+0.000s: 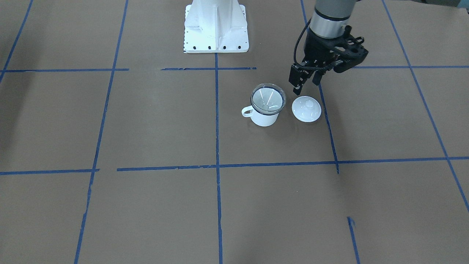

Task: Place funnel on cup

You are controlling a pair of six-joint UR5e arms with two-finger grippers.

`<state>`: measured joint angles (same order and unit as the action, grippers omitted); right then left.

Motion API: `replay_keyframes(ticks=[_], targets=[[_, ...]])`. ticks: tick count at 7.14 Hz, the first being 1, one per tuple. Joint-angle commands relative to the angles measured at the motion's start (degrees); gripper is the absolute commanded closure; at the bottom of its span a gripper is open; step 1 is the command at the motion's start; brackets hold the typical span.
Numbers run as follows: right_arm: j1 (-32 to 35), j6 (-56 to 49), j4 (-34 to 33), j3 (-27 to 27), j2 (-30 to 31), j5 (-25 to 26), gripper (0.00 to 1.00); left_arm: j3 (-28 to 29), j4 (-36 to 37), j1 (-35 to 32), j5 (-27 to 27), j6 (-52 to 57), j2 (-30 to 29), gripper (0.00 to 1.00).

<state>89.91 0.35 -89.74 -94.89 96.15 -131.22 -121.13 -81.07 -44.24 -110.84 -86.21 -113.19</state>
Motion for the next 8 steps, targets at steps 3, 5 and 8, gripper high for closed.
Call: replay_keyframes(ticks=[3,5,8], targets=[[0.0,0.0,0.0,0.06,0.0,0.0,0.0,6.06,-15.15,-18.21,-13.51,34.88,17.97,0.0],[0.0,0.0,0.0,0.06,0.0,0.0,0.0,10.46,-18.58,-28.39,-20.16,54.46,25.78,0.0],[0.0,0.0,0.0,-0.03,0.0,0.0,0.0,20.2,-18.07,-43.26,-23.9,86.74,32.14,0.0]])
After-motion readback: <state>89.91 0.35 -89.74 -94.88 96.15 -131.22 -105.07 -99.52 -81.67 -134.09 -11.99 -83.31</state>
